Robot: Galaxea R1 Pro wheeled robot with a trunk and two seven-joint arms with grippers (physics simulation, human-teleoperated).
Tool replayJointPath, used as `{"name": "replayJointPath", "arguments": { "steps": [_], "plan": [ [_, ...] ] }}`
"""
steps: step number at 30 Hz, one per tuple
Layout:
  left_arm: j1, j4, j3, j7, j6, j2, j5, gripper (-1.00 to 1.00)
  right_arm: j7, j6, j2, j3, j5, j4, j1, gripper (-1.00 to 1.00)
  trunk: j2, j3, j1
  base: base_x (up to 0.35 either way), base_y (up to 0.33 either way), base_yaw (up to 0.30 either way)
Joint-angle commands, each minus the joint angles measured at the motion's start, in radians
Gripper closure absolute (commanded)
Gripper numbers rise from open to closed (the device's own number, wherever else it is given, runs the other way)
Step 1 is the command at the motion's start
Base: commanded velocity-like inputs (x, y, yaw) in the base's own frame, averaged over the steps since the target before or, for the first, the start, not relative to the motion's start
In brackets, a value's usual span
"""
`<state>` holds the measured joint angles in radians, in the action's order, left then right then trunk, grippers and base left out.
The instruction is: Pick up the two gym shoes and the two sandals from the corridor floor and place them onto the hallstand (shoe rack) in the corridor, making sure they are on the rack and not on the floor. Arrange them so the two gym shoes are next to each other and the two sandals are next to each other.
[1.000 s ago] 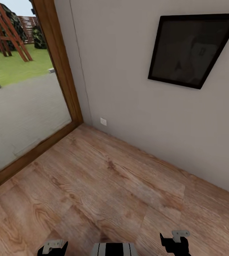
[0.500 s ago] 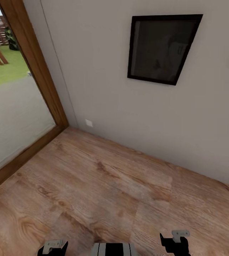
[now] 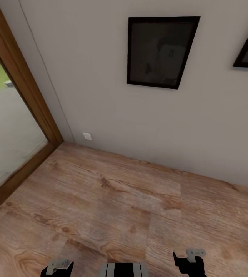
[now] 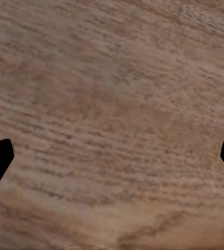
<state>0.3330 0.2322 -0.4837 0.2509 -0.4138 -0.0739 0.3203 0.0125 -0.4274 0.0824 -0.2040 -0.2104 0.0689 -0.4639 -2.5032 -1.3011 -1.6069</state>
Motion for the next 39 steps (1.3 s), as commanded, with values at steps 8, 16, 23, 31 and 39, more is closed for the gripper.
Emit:
{"name": "replayJointPath", "arguments": {
  "steps": [8,16,23,31,39],
  "plan": [
    [0.000,-0.001,-0.009,0.005,-0.003,0.000,0.008,-1.00,0.001,-0.004,0.000,-0.009,-0.010,-0.001,-0.001,-1.00,0.000,-0.001,0.000,0.000,0.076,-0.277],
    [0.000,-0.001,-0.009,0.005,-0.003,0.000,0.008,-1.00,0.001,-0.004,-0.001,-0.008,-0.010,-0.001,-0.001,-1.00,0.000,-0.001,0.000,0.000,0.013,-0.278],
    [0.000,-0.001,-0.009,0.005,-0.003,0.000,0.008,-1.00,0.001,-0.004,0.000,-0.008,-0.010,-0.001,-0.001,-1.00,0.000,-0.001,0.000,0.000,0.002,-0.278],
    [0.000,-0.001,-0.009,0.005,-0.003,0.000,0.008,-1.00,0.001,-0.004,-0.001,-0.008,-0.010,-0.001,-0.001,-1.00,0.000,-0.001,0.000,0.000,0.000,-0.278],
    [0.000,-0.001,-0.009,0.005,-0.003,0.000,0.008,-1.00,0.001,-0.004,-0.001,-0.008,-0.010,-0.001,-0.001,-1.00,0.000,-0.001,0.000,0.000,0.000,-0.278]
  ]
}}
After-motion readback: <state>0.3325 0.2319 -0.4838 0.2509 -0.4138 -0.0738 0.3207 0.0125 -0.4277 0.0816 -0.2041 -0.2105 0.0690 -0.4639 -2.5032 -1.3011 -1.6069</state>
